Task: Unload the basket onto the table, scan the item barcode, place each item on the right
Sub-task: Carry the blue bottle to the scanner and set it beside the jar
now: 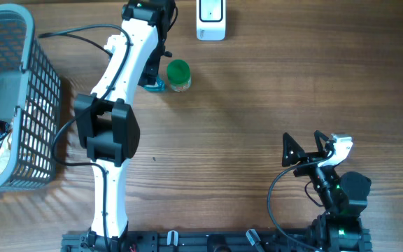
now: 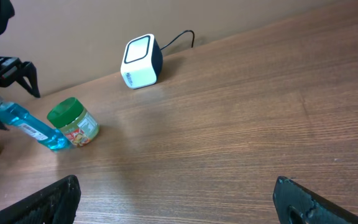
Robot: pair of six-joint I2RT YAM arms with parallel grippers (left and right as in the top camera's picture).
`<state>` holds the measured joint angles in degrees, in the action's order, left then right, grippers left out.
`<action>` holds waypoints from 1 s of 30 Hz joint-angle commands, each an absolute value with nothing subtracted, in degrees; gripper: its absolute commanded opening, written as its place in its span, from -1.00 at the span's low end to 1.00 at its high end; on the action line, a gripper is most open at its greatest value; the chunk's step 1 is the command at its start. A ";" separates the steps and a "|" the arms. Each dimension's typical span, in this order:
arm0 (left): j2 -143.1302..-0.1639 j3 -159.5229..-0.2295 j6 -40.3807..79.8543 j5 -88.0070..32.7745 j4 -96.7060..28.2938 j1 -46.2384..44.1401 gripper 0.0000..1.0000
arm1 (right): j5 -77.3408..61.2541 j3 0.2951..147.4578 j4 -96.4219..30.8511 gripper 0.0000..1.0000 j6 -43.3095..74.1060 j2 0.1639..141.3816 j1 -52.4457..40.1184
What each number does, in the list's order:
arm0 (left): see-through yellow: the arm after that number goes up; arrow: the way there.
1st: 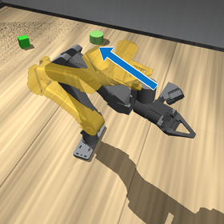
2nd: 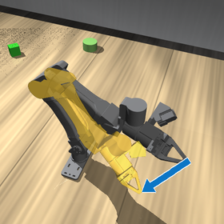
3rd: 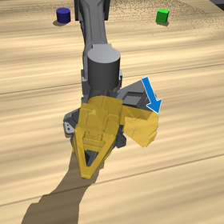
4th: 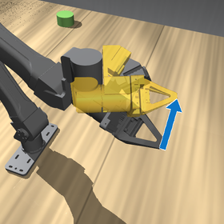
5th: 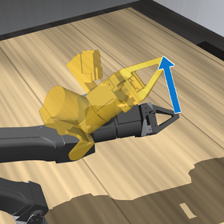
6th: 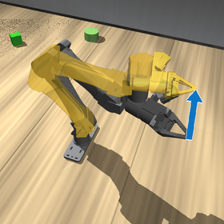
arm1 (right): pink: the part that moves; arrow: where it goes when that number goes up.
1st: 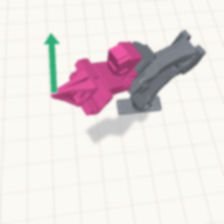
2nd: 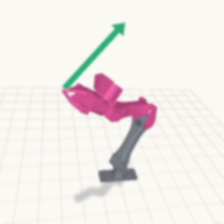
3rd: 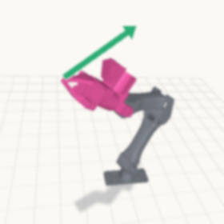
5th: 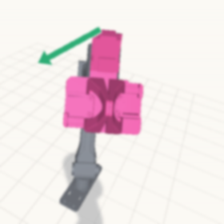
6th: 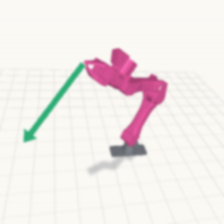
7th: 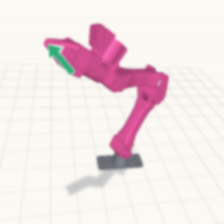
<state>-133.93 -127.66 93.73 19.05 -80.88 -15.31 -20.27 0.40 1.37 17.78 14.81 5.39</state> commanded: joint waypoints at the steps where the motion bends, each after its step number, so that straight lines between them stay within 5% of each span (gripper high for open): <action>1: -132.75 -126.76 93.23 18.41 -79.72 -14.33 0.87 | -19.05 0.30 1.63 1.00 17.93 14.92 5.30; 24: -126.30 -126.76 88.84 14.76 -76.77 -12.45 0.99 | -18.83 0.30 1.63 1.00 16.45 14.92 5.30; 30: -119.98 -126.76 88.68 16.45 -84.88 -12.03 1.00 | -18.85 0.30 1.63 1.00 16.51 14.92 5.30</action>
